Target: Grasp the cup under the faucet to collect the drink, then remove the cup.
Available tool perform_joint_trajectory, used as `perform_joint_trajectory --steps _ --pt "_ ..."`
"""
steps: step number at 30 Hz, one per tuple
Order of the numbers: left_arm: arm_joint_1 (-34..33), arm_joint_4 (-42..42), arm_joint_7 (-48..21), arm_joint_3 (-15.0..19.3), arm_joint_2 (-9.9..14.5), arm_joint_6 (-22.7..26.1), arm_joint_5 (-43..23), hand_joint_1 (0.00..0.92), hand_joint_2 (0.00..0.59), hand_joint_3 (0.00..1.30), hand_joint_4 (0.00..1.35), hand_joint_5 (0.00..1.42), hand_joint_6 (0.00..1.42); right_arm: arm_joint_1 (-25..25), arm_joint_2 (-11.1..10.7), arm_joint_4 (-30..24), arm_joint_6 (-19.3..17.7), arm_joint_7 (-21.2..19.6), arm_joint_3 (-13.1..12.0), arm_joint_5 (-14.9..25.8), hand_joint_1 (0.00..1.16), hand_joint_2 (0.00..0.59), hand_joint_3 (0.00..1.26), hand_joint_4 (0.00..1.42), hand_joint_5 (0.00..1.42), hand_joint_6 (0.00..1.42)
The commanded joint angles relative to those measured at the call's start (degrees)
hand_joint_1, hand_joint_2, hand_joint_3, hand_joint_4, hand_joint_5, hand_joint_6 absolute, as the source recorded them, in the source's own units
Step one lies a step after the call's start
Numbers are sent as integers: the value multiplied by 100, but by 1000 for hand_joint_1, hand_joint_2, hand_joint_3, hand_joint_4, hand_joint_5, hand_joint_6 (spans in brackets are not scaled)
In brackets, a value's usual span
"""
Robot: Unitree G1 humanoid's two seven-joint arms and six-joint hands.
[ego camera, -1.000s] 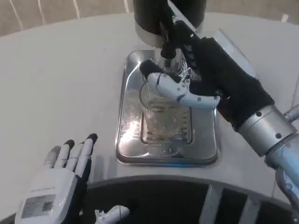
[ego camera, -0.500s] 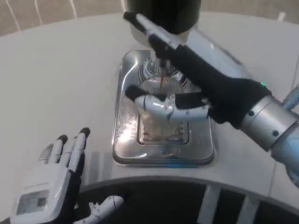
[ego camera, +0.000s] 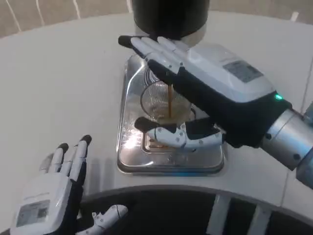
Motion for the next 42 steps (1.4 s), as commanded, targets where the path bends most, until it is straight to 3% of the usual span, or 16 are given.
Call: perform_joint_trajectory --steps 1,9,15,26,42 --pt "-113 151 48 32 -11 -49 -147 0 77 0 0 0 62 135 10 -6 -472 70 144 -93 565 411 0 0 0 0" --pt "-469 393 76 49 -9 -236 -572 1 69 0 0 0 59 9 140 221 -613 86 153 -256 603 407 0 0 0 0" --pt "-772 588 14 -48 -38 -321 -685 164 65 0 0 0 80 -91 221 245 -648 63 158 -368 745 359 0 0 0 0" --pt "-1328 1069 -24 -73 -168 -470 -1127 195 58 0 0 0 88 -113 364 231 -587 130 190 -488 755 360 0 0 0 0" --pt "-2016 1783 43 -263 -279 -724 -1454 239 52 0 0 0 90 184 397 45 -520 136 114 -524 760 360 0 0 0 0"
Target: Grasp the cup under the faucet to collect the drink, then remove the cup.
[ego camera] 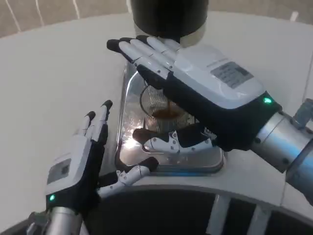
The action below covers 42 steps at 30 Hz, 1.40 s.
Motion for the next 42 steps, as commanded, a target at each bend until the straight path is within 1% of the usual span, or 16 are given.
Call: perform_joint_trajectory --steps 1,7,13,17,19,21,24,25,26,29,31,33,35,37,38,42 --pt "-123 217 61 -43 -38 -112 -53 237 52 0 0 0 90 237 58 -145 -68 102 63 18 760 360 0 0 0 0" --pt "-288 402 77 -55 -41 -196 -99 232 53 0 0 2 96 304 182 -208 -4 79 44 -1 760 360 0 0 0 0" --pt "-434 625 48 -46 -61 -356 -244 209 53 0 0 4 103 487 416 -235 5 -204 -62 -83 760 360 0 0 0 0" --pt "-494 663 44 -92 -103 -368 -233 189 52 0 0 4 105 519 521 -215 183 -184 -108 -183 760 360 0 0 0 0" --pt "-510 659 44 -111 -122 -358 -222 184 52 0 0 4 105 587 583 -230 252 -246 -186 -165 761 360 0 0 0 0" --pt "-548 670 30 -149 -143 -340 -202 181 52 0 0 4 106 767 726 -335 317 -456 -357 -111 761 360 0 0 0 0" --pt "-577 675 31 -185 -147 -345 -207 176 53 0 0 4 106 1002 885 -464 319 -726 -516 -141 758 358 0 0 0 0" --pt "-580 673 36 -190 -145 -351 -211 174 53 0 0 4 106 1103 963 -502 322 -838 -569 -126 757 356 0 0 0 0" --pt "-580 669 32 -198 -139 -356 -210 172 53 0 0 5 106 1274 1128 -563 378 -1013 -651 -63 757 355 0 0 0 0" --pt "-561 657 28 -215 -118 -369 -206 169 52 0 0 9 106 1611 1519 -690 550 -1341 -792 92 755 353 0 0 0 0" --pt "-535 643 46 -228 -113 -394 -200 153 52 0 0 15 106 1736 1715 -753 653 -1473 -808 138 754 354 0 0 0 0" --pt "-519 638 66 -236 -113 -425 -204 151 52 0 0 15 106 1917 2027 -887 818 -1696 -739 96 756 356 0 0 0 0" --pt "-513 645 79 -236 -117 -447 -214 141 54 0 0 16 96 2032 2206 -994 910 -1827 -667 22 757 357 0 0 0 0" --pt "-523 663 84 -238 -119 -475 -225 138 54 0 0 16 94 2120 2280 -1096 946 -1874 -594 -78 757 358 0 0 0 0" --pt "-529 674 88 -240 -120 -488 -227 137 54 0 0 16 93 2190 2276 -1176 950 -1865 -549 -165 758 358 0 0 0 0" --pt "-580 781 59 -210 -190 -529 -352 136 54 0 0 16 92 2535 2114 -1475 894 -1751 -466 -468 759 359 0 0 0 0"
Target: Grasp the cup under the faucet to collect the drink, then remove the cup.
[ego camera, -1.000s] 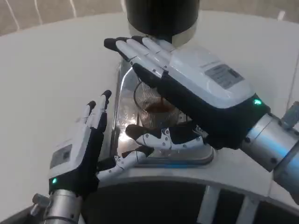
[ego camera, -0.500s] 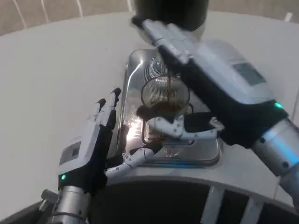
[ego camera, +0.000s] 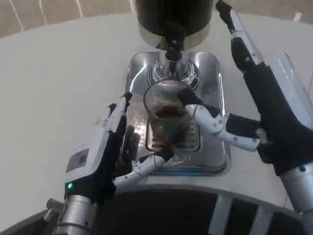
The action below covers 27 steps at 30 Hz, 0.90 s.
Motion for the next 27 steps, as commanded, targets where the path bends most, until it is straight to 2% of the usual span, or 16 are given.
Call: perform_joint_trajectory --steps 1,5,8,12,16,19,23,27 --pt "-48 232 72 12 -111 -94 -161 136 54 0 0 16 92 531 -215 -401 -137 73 39 -313 759 359 0 0 0 0" --pt "-161 382 114 -11 -226 -120 -229 138 53 0 0 16 91 1122 -544 -554 -491 32 -130 -481 777 369 0 0 0 0" --pt "-216 436 121 -31 -231 -183 -216 142 52 0 0 16 91 1708 -892 -576 -989 -134 -421 -688 794 359 0 0 0 0" --pt "-249 520 129 12 -284 -283 -314 146 53 0 0 16 91 2160 -1210 -484 -1495 -271 -703 -984 811 370 0 0 0 0" --pt "-352 664 71 -5 -230 -552 -427 162 53 0 0 16 90 2362 -1340 -323 -1786 -334 -860 -1110 858 369 0 0 0 0" --pt "-466 800 32 -19 -216 -689 -451 180 54 0 0 4 80 2518 -1410 -204 -1952 -384 -992 -1173 943 366 0 0 0 0" --pt "-559 959 112 12 -267 -804 -467 184 54 0 0 3 75 2793 -1561 -121 -2119 -295 -1174 -1265 948 360 0 0 0 0" --pt "-681 1145 186 45 -347 -909 -532 204 49 0 0 2 72 3101 -1669 -41 -2218 -224 -1248 -1337 945 356 0 0 0 0"
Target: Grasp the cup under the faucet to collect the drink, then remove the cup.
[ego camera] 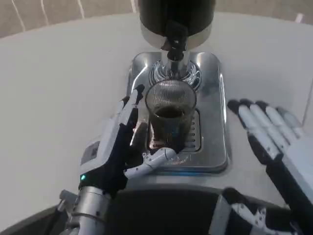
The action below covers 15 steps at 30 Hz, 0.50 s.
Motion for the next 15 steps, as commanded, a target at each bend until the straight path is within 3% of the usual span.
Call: perform_joint_trajectory --steps 1,10,15 --pt "-145 268 148 46 -81 -180 -142 207 49 0 0 2 72 418 -109 106 -164 99 -94 -91 945 356 0 0 0 0" --pt "-406 668 193 -5 -146 -274 -203 339 39 0 0 0 44 1046 -59 309 -270 8 -174 -4 952 346 0 0 0 0" --pt "-462 759 143 -32 -140 -267 -210 383 41 0 0 0 40 1252 155 173 -174 6 -180 -36 953 340 0 0 0 0"
